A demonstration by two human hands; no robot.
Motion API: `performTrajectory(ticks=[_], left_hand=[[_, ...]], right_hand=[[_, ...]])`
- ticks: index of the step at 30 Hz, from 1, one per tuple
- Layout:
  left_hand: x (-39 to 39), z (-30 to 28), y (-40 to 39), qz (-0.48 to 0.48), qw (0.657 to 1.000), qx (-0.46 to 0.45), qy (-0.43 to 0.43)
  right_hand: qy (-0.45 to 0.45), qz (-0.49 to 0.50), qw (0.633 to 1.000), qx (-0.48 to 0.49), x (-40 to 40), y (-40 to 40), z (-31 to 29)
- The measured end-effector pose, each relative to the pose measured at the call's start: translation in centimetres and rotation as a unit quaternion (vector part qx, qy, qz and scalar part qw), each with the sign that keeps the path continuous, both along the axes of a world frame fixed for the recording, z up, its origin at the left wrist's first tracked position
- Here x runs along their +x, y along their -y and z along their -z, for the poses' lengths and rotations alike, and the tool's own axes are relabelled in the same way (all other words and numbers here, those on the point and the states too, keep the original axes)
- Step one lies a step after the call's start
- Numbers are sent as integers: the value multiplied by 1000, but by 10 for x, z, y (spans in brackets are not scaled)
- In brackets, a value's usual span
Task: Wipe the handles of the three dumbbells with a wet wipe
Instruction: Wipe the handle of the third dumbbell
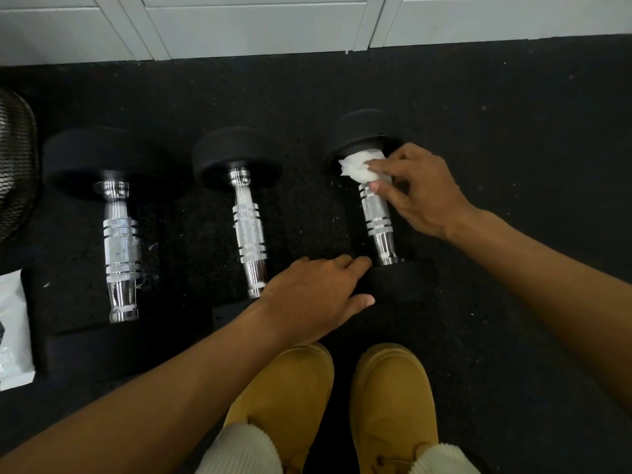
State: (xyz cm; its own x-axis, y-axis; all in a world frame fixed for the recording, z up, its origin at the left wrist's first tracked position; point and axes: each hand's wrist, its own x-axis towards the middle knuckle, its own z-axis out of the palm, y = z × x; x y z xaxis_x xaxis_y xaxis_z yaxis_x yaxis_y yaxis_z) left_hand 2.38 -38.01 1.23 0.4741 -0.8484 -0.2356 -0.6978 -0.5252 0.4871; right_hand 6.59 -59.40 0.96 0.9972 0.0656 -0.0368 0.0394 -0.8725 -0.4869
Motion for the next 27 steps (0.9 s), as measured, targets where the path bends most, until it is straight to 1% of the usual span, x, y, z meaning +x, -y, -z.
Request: performTrajectory(ticks=[3,6,10,12,14,16,18,20,22,25,27], left_hand=[[0,0,-1,0,1000,-2,-6],[0,0,-2,1,1000,0,0],[0,1,-1,2,1000,1,7],[-1,1,0,2,1000,-6,6],[-1,1,1,0,1000,-11,7],[-1,1,1,1,1000,-8,11],[-1,1,1,3,1000,-3,12],[-1,2,1,3,1000,1,14],[-1,3,0,2,1000,5,15],[-1,3,0,0,1000,2,9],[-1,2,-1,0,1000,0,8]], right_hand=[[3,-47,999,-25,0,-4,2],[-27,-117,993,-23,-9,-3,-6],[-102,-232,967,-3,-35,4,-19],[-124,-277,952,-34,-37,8,-24],[-118,-314,938,-92,-34,9,-27],[-91,-334,927,-144,-31,7,-31],[-54,-349,920,-172,-28,5,-33],[-24,-339,920,-194,-22,3,-31],[-14,-278,938,-204,-9,2,-27],[-29,-156,966,-203,9,-7,-21],[-48,-123,975,-178,13,-13,-20]])
